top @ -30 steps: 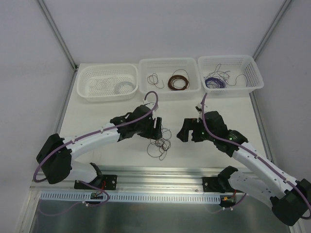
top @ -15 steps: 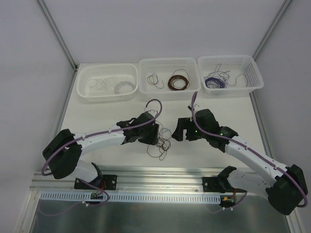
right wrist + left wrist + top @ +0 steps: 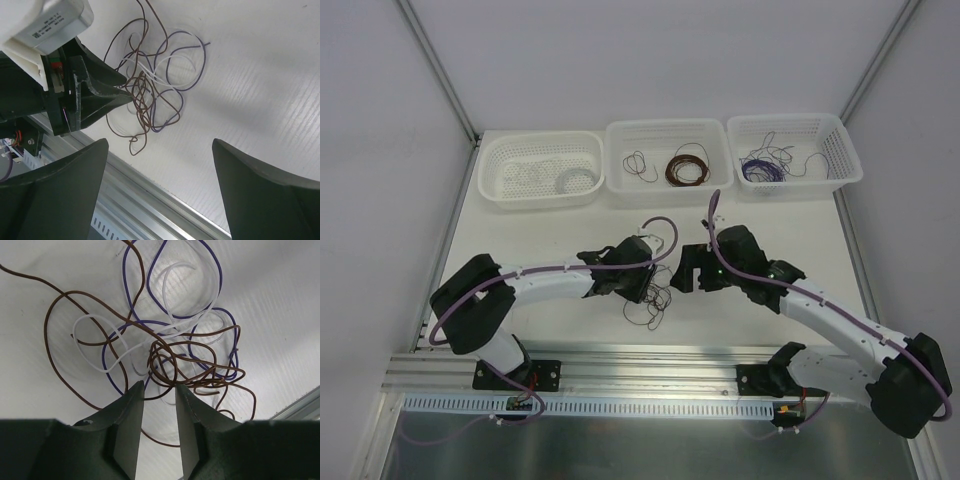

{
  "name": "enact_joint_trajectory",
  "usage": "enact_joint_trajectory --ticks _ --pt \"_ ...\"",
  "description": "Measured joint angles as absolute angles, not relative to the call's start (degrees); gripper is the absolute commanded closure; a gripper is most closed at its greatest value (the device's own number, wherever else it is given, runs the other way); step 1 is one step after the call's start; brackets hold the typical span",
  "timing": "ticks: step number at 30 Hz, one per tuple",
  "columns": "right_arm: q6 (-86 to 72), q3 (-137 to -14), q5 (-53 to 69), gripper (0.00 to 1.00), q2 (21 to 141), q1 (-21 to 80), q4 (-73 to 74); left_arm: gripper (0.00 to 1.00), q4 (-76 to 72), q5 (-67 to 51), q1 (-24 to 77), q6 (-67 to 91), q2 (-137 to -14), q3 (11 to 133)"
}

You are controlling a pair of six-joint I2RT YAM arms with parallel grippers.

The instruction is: Untangle the cables

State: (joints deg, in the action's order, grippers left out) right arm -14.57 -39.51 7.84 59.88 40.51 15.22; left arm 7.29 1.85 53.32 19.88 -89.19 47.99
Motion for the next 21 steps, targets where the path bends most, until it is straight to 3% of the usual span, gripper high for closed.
enact_joint_trajectory --ticks 3,8,13,21 --pt "-14.79 -39.51 7.97 0.11 60.80 40.73 14.94 0.75 7.07 1.89 53.32 19.20 -89.84 48.42" --pt "-15.55 -39.51 8.38 0.12 62.13 40.84 13.43 1.00 6.28 1.89 53.32 18.24 -90.00 48.99" --pt "-16.67 -39.53 9.30 0.12 64.99 41.04 11.00 1.00 6.39 1.48 53.32 17.54 -87.64 48.40" --pt "-16.86 -44.51 9.93 0.16 77.60 44.69 9.72 1.00 8.23 0.73 53.34 19.07 -71.77 47.31"
